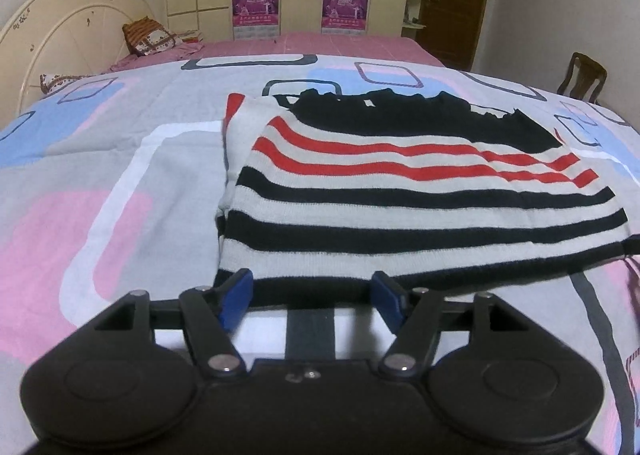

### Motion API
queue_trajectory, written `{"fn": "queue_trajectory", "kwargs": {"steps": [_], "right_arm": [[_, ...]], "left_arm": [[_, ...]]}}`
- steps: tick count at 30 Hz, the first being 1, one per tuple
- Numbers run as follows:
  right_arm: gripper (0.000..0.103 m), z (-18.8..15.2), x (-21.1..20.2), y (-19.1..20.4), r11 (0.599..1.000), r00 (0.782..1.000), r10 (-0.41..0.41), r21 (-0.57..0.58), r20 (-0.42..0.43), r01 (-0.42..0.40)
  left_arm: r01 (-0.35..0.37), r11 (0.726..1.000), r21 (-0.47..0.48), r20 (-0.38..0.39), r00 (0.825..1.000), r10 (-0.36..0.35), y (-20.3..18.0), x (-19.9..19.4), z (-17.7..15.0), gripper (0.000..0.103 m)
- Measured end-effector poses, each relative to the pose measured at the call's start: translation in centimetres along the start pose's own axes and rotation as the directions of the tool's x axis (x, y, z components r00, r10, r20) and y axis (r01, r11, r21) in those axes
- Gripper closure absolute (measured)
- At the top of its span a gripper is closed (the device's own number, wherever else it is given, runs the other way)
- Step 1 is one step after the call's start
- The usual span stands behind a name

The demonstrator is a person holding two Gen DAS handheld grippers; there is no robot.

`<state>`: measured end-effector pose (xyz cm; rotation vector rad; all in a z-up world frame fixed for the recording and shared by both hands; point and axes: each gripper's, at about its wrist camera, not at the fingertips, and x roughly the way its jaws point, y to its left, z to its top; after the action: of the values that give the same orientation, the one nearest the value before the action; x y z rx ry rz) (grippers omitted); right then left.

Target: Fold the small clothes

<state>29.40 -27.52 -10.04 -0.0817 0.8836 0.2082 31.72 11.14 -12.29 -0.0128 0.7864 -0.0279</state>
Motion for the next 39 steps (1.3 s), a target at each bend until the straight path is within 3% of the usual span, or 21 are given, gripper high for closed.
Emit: {"fn": "queue_trajectory", "kwargs": {"steps": [5, 6, 7, 8, 10, 11, 13, 15, 18, 21, 24, 28, 29, 30, 32, 33, 34, 35, 36, 37, 39], "right_arm": [[0.087, 0.3, -1.7, -0.3, 0.999, 0.998, 0.001, 0.035, 0.066, -0.003], [0.081, 0.3, -1.9, -0.3, 0.999, 0.997, 0.001, 0.042, 0.074, -0.005], [0.064, 0.4, -2.1, -0.3, 0.999, 0.997, -0.004, 0.045, 0.078, 0.001], [0.022, 0.4, -2.4, -0.1, 0.999, 0.996, -0.019, 0.044, 0.087, 0.015], [0.018, 0.4, -3.2, 0.3, 1.000, 0.990, 0.005, 0.020, 0.138, -0.008], [0.026, 0.5, -3.4, 0.4, 1.000, 0.989, 0.023, 0.017, 0.146, -0.026], [0.053, 0.7, -3.4, 0.8, 0.999, 0.988, 0.042, 0.021, 0.146, -0.045], [0.100, 1.0, -3.2, 0.9, 0.995, 0.987, 0.081, 0.048, 0.140, -0.088], [0.101, 1.8, -2.6, 1.4, 0.985, 0.981, 0.133, 0.087, 0.141, -0.146], [0.101, 3.1, -1.7, 2.2, 0.971, 0.971, 0.192, 0.116, 0.139, -0.209], [0.101, 4.7, -0.4, 3.6, 0.960, 0.962, 0.234, 0.124, 0.137, -0.251], [0.101, 6.9, 1.8, 5.9, 0.957, 0.957, 0.260, 0.096, 0.131, -0.273], [0.103, 7.4, 2.3, 6.5, 0.956, 0.954, 0.269, 0.088, 0.131, -0.281], [0.103, 7.8, 2.8, 6.9, 0.954, 0.952, 0.276, 0.083, 0.129, -0.288], [0.103, 8.8, 3.7, 7.9, 0.949, 0.947, 0.297, 0.068, 0.124, -0.307], [0.103, 9.2, 4.3, 8.4, 0.948, 0.945, 0.303, 0.058, 0.121, -0.312], [0.103, 9.5, 4.7, 8.9, 0.948, 0.945, 0.306, 0.049, 0.119, -0.313], [0.103, 9.9, 4.9, 9.3, 0.948, 0.944, 0.307, 0.041, 0.124, -0.314], [0.103, 10.1, 5.0, 9.6, 0.947, 0.940, 0.312, 0.034, 0.140, -0.320], [0.103, 10.2, 5.2, 9.7, 0.944, 0.935, 0.321, 0.031, 0.149, -0.329], [0.103, 10.0, 6.4, 10.1, 0.948, 0.942, 0.314, 0.017, 0.120, -0.318]], "left_arm": [[-0.010, 0.998, -0.070, 0.053, 0.998, 0.014, 0.6, -2.3, -0.5, 0.022], [0.006, 0.993, -0.116, 0.060, 0.998, 0.001, 0.9, -2.8, -0.7, 0.022], [0.042, 0.982, -0.185, 0.068, 0.997, -0.030, 1.4, -3.3, -1.1, 0.021], [0.085, 0.964, -0.251, 0.076, 0.995, -0.068, 1.9, -3.6, -1.5, 0.021], [0.147, 0.910, -0.388, 0.090, 0.989, -0.121, 2.6, -3.6, -2.7, 0.024], [0.166, 0.887, -0.431, 0.095, 0.986, -0.139, 2.8, -3.4, -3.1, 0.025], [0.184, 0.845, -0.503, 0.102, 0.983, -0.153, 3.1, -2.7, -3.8, 0.030], [0.216, 0.796, -0.566, 0.133, 0.976, -0.170, 3.4, -1.8, -4.1, 0.030], [0.251, 0.717, -0.650, 0.191, 0.968, -0.165, 4.3, -0.3, -4.0, 0.031], [0.256, 0.665, -0.702, 0.234, 0.964, -0.124, 4.9, 1.1, -3.6, 0.031], [0.259, 0.640, -0.724, 0.260, 0.961, -0.096, 5.3, 2.3, -2.7, 0.033], [0.260, 0.597, -0.759, 0.266, 0.961, -0.081, 6.4, 4.3, -1.3, 0.051], [0.259, 0.590, -0.764, 0.263, 0.961, -0.082, 6.8, 4.8, -0.9, 0.057], [0.256, 0.597, -0.760, 0.259, 0.962, -0.083, 7.0, 5.2, -0.6, 0.060], [0.244, 0.631, -0.737, 0.242, 0.966, -0.091, 7.3, 5.9, 0.0, 0.080], [0.257, 0.626, -0.736, 0.244, 0.964, -0.109, 7.6, 6.1, -0.2, 0.084], [0.283, 0.595, -0.753, 0.263, 0.957, -0.122, 7.9, 5.8, -0.4, 0.086], [0.338, 0.565, -0.752, 0.323, 0.937, -0.131, 8.0, 4.9, -0.5, 0.086], [0.377, 0.571, -0.729, 0.369, 0.919, -0.136, 7.7, 4.1, -0.3, 0.086], [0.383, 0.601, -0.701, 0.387, 0.913, -0.130, 7.3, 3.4, 0.0, 0.086], [0.342, 0.621, -0.705, 0.349, 0.930, -0.115, 7.2, 4.0, -0.2, 0.086]]}}
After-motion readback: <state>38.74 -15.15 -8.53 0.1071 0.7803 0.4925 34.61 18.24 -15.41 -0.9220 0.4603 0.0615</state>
